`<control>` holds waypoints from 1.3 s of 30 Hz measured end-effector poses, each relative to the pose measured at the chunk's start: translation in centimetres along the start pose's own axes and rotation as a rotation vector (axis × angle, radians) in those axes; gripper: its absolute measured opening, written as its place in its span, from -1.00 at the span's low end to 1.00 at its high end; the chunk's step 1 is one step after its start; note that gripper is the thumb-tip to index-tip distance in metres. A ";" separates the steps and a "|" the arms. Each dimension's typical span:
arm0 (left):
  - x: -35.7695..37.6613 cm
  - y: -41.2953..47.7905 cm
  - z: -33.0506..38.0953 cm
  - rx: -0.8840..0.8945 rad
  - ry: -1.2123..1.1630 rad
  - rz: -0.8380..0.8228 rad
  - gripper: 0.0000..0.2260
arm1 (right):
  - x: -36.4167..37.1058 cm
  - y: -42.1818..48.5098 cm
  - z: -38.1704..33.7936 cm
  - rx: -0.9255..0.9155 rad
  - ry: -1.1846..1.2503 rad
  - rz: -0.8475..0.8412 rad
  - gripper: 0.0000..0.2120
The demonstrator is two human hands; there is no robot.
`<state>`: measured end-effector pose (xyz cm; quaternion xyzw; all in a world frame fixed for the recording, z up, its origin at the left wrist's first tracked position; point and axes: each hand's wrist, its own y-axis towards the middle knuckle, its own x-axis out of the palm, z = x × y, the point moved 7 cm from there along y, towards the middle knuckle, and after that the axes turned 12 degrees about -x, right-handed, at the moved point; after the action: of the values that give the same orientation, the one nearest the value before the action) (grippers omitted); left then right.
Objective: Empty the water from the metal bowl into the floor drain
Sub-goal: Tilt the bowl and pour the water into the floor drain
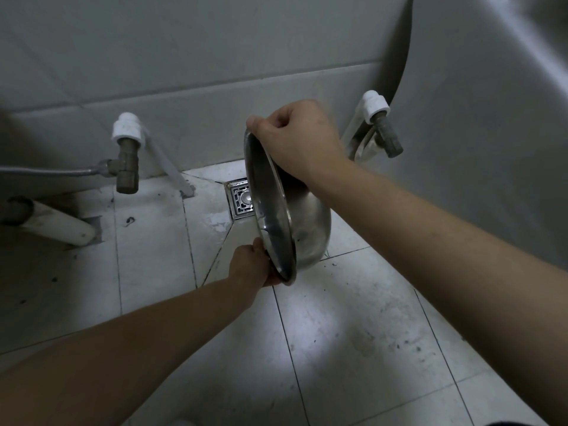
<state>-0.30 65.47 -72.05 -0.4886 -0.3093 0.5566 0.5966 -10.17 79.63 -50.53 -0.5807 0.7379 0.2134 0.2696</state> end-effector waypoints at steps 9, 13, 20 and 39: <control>0.1 0.1 -0.1 0.003 0.017 -0.004 -0.59 | 0.2 0.1 -0.1 -0.002 -0.018 -0.013 -0.56; 0.1 0.1 -0.1 0.013 0.024 -0.012 -0.59 | 0.3 0.1 -0.2 -0.012 -0.027 -0.012 -0.56; 0.0 0.3 0.2 0.029 0.000 -0.005 -0.60 | 0.5 0.3 -0.2 -0.025 -0.031 0.003 -0.56; 0.1 1.0 1.1 0.029 0.042 0.002 -0.61 | 0.6 0.6 -0.3 -0.028 -0.023 -0.003 -0.56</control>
<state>-1.64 65.71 -72.65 -0.4919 -0.2881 0.5509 0.6095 -10.87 79.12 -50.74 -0.5831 0.7308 0.2299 0.2703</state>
